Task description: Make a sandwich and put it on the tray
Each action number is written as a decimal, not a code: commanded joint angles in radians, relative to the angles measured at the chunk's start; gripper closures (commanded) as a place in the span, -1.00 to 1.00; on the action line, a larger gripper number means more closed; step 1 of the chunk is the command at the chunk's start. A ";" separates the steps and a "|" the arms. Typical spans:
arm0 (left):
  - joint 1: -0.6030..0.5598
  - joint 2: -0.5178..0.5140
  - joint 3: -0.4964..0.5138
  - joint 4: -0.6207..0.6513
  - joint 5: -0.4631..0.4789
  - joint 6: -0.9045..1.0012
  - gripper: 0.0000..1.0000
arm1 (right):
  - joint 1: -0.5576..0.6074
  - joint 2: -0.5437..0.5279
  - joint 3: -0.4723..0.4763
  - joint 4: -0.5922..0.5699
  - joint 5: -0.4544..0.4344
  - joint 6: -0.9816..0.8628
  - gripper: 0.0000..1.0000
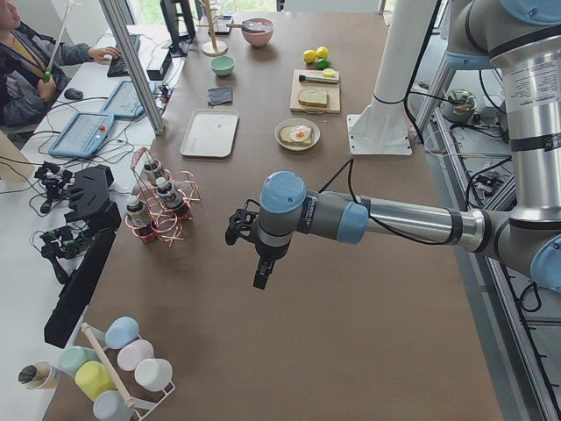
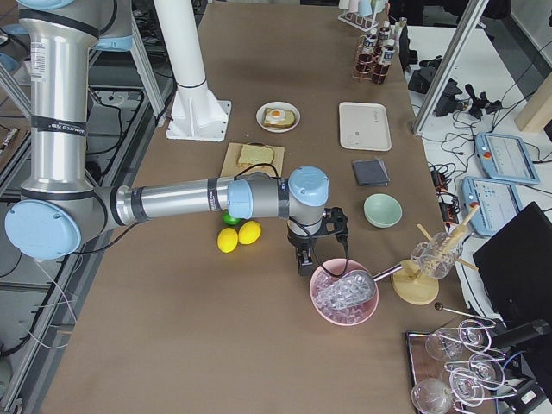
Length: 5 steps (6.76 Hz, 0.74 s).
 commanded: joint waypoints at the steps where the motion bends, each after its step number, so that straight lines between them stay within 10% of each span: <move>1: -0.010 0.013 0.002 0.035 -0.033 0.011 -0.96 | 0.000 0.001 0.001 0.000 0.000 0.003 -1.00; 5: -0.016 0.037 -0.001 0.025 -0.044 0.013 -0.96 | 0.005 -0.007 -0.007 0.000 -0.002 0.001 -1.00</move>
